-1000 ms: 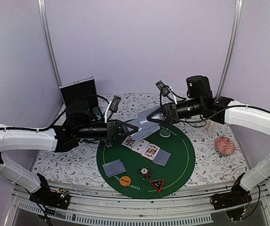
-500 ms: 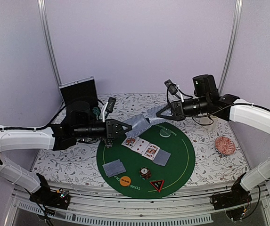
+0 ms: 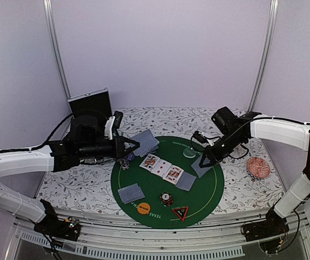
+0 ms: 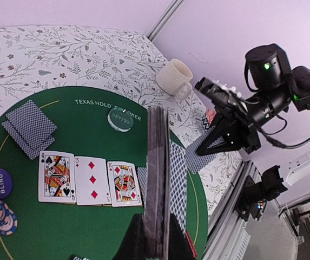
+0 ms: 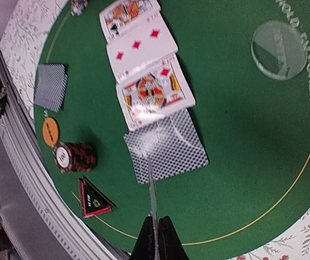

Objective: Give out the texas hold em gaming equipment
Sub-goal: Place the poker card in the community card area.

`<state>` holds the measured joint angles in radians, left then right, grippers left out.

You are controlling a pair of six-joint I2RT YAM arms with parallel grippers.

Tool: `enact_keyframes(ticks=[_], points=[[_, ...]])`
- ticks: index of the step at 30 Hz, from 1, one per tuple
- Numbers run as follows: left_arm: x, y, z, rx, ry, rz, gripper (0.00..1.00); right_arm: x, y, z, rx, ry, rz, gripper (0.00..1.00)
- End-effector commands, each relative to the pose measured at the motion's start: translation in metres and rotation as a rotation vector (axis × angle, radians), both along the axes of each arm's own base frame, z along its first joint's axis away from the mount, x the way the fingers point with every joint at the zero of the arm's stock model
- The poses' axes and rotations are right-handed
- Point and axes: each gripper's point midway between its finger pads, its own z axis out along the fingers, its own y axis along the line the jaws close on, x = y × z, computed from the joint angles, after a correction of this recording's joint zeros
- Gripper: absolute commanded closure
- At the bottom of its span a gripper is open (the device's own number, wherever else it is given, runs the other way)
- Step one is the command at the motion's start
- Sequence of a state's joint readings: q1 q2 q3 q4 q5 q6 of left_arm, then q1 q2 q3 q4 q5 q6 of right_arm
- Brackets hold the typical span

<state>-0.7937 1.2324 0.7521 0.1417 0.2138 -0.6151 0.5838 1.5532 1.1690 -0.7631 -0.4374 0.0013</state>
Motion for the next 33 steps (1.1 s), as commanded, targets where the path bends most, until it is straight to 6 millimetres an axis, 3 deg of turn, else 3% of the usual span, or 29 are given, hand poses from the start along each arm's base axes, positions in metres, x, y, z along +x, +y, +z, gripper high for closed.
enact_keyframes(ticks=[1, 11, 14, 22, 33], points=[[0.008, 0.011, 0.001, 0.027, -0.025, 0.04, 1.0, -0.038, -0.009, -0.035, -0.107, 0.136, 0.108, 0.98], [0.009, 0.016, 0.001, 0.046, -0.04, 0.056, 1.0, -0.062, 0.006, -0.062, -0.198, 0.243, 0.205, 0.98], [0.009, 0.017, 0.001, 0.052, -0.045, 0.061, 1.0, -0.056, 0.012, -0.056, -0.209, 0.22, 0.192, 0.98], [0.012, 0.018, 0.0, 0.067, -0.053, 0.066, 1.0, -0.055, 0.009, -0.073, -0.275, 0.265, 0.205, 0.98], [0.017, 0.017, 0.0, 0.07, -0.055, 0.078, 1.0, -0.063, 0.02, -0.063, -0.263, 0.262, 0.226, 0.98]])
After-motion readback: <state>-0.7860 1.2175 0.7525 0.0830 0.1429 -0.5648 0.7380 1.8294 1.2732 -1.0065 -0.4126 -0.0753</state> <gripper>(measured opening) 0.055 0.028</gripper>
